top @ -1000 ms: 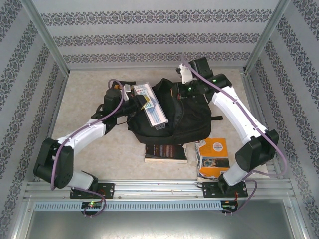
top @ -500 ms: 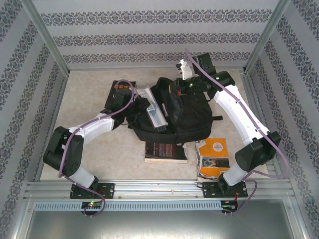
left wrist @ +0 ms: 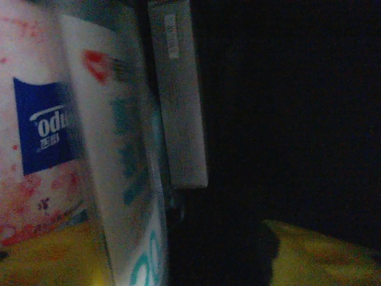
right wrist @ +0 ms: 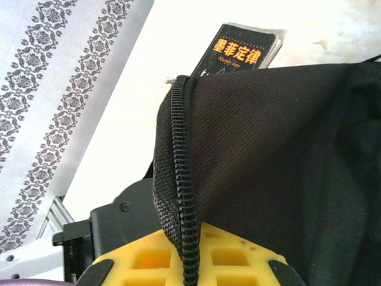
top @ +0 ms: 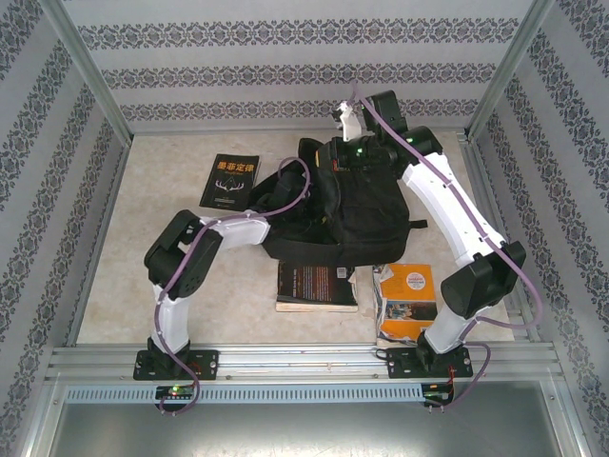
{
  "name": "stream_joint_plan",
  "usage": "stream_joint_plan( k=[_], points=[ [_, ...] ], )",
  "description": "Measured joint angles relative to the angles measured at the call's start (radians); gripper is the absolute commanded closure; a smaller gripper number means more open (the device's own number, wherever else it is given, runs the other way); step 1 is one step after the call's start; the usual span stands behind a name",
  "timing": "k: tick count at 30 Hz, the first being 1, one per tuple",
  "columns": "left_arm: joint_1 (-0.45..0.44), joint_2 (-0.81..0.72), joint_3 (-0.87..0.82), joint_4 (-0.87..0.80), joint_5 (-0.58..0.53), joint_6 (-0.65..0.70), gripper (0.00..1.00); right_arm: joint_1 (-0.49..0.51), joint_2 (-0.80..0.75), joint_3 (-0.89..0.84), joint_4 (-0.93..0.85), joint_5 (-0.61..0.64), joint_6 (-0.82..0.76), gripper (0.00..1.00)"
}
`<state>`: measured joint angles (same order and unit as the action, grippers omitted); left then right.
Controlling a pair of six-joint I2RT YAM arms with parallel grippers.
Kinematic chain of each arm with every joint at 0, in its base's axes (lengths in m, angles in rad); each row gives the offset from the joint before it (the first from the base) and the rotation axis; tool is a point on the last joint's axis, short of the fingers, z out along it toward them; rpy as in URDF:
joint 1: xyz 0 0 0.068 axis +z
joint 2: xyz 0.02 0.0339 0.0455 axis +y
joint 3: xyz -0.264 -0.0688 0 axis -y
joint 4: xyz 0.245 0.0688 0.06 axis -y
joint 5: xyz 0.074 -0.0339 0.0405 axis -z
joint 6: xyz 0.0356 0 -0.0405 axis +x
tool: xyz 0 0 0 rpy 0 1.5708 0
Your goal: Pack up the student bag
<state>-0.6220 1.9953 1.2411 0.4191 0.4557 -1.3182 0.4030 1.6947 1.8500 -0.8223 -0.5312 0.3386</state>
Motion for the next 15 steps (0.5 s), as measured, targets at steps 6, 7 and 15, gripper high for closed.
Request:
stream_joint_plan(
  k=[6,7,15],
  points=[
    [0.010,-0.139,-0.039,-0.138,0.011,0.105,0.10,-0.018,0.000,0.019,-0.022,0.053,-0.058,1.00],
    [0.016,-0.185,-0.056,-0.171,0.011,0.128,0.10,-0.022,0.000,0.024,-0.031,0.071,-0.077,1.00],
    [0.101,-0.499,-0.087,-0.354,0.015,0.325,0.08,-0.060,0.019,0.031,-0.111,0.274,-0.201,1.00]
  ],
)
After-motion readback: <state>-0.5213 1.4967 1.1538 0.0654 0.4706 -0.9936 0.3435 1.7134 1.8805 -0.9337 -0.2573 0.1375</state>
